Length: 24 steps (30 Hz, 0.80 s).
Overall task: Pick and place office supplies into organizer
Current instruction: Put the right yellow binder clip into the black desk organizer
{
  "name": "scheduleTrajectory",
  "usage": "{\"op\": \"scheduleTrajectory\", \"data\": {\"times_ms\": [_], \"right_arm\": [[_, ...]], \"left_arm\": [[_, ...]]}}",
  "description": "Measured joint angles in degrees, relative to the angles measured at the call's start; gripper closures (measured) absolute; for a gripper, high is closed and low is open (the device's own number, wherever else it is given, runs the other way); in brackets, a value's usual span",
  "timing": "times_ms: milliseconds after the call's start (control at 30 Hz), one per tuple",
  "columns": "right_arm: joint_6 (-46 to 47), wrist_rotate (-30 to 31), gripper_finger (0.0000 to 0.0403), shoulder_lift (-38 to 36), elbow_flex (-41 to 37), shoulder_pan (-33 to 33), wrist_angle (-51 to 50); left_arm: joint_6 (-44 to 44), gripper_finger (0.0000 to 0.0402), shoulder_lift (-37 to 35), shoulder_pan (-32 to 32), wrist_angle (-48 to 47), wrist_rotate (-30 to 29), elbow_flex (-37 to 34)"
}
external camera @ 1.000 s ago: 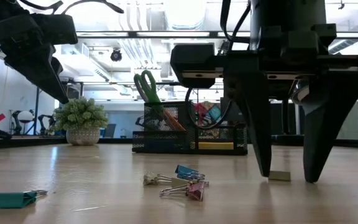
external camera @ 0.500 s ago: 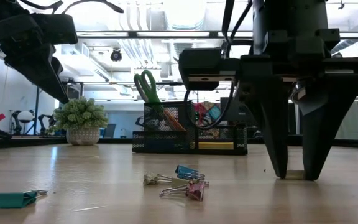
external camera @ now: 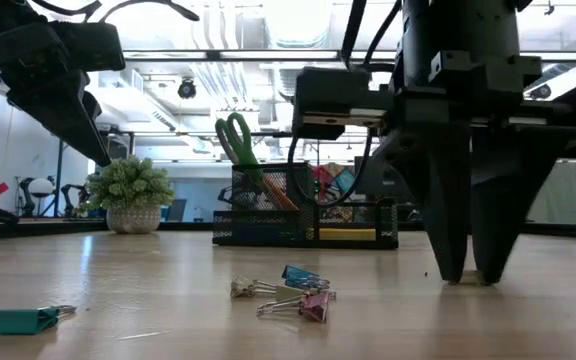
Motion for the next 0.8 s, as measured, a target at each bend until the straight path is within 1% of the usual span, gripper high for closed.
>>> {"op": "scheduleTrajectory", "data": {"times_ms": [100,267,333,500,667,800], "right_arm": [[-3.44,1.63,0.0344,0.0,1.52,-0.11,-2.38],[-16.32,6.06,0.0344,-0.24,5.65,-0.77,-2.39],[-20.67,7.38,0.0344,-0.26,8.33,-1.76,-2.28],[-31.12,14.08,0.0344,-0.42,14.55,-5.56,-1.87],[-40.06,14.86,0.0345,-0.42,16.37,-11.02,-2.12],[-41.27,14.91,0.0345,-0.42,14.68,-14.94,-2.79]], "left_arm": [[-0.12,0.0203,0.0,0.0,0.09,0.0,0.0],[-0.19,0.0203,0.0,-0.01,0.2,0.0,0.0],[-0.26,0.0203,0.0,-0.01,0.22,0.0,0.02],[-0.38,0.0203,0.0,0.01,0.22,0.0,0.0],[-1.37,0.0203,0.0,0.0,0.19,-0.01,0.02],[-4.74,0.0203,0.0,-0.01,-0.23,-0.04,0.02]]}}
